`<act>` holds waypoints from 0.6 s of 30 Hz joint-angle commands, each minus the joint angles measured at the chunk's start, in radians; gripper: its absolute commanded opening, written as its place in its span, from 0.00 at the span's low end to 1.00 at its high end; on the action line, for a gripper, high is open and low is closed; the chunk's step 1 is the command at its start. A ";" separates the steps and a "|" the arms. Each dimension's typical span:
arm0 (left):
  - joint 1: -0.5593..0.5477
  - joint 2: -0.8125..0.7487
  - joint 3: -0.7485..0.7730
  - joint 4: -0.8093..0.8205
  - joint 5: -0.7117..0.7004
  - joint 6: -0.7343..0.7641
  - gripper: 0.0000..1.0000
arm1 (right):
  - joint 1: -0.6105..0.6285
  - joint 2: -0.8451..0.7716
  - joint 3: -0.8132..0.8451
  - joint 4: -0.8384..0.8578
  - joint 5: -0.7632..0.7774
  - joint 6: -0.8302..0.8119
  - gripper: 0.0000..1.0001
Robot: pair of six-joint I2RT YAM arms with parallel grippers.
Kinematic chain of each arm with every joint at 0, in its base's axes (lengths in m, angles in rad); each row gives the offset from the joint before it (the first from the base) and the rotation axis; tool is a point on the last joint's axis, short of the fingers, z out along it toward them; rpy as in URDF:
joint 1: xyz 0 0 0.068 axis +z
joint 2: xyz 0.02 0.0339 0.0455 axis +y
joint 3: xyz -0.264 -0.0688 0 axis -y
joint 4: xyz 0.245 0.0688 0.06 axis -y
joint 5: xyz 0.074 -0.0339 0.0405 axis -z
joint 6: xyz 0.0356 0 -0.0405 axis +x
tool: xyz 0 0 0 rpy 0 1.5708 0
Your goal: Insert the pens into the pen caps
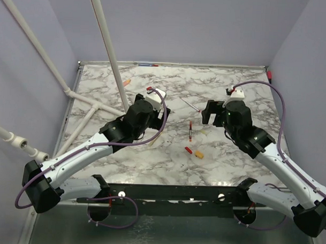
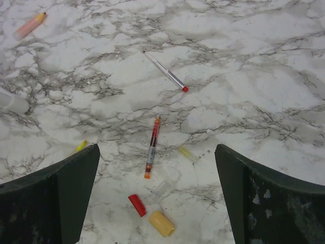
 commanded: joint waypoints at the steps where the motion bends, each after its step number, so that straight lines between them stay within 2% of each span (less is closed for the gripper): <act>1: -0.006 -0.011 0.036 -0.018 -0.006 -0.011 0.88 | 0.007 -0.019 0.053 -0.100 0.077 0.039 1.00; 8: -0.005 -0.032 0.038 -0.035 -0.026 -0.034 0.89 | 0.007 -0.009 0.085 -0.134 -0.001 0.007 1.00; 18: -0.006 -0.104 -0.013 -0.085 -0.048 -0.098 0.89 | 0.006 0.013 0.080 -0.223 -0.007 -0.005 1.00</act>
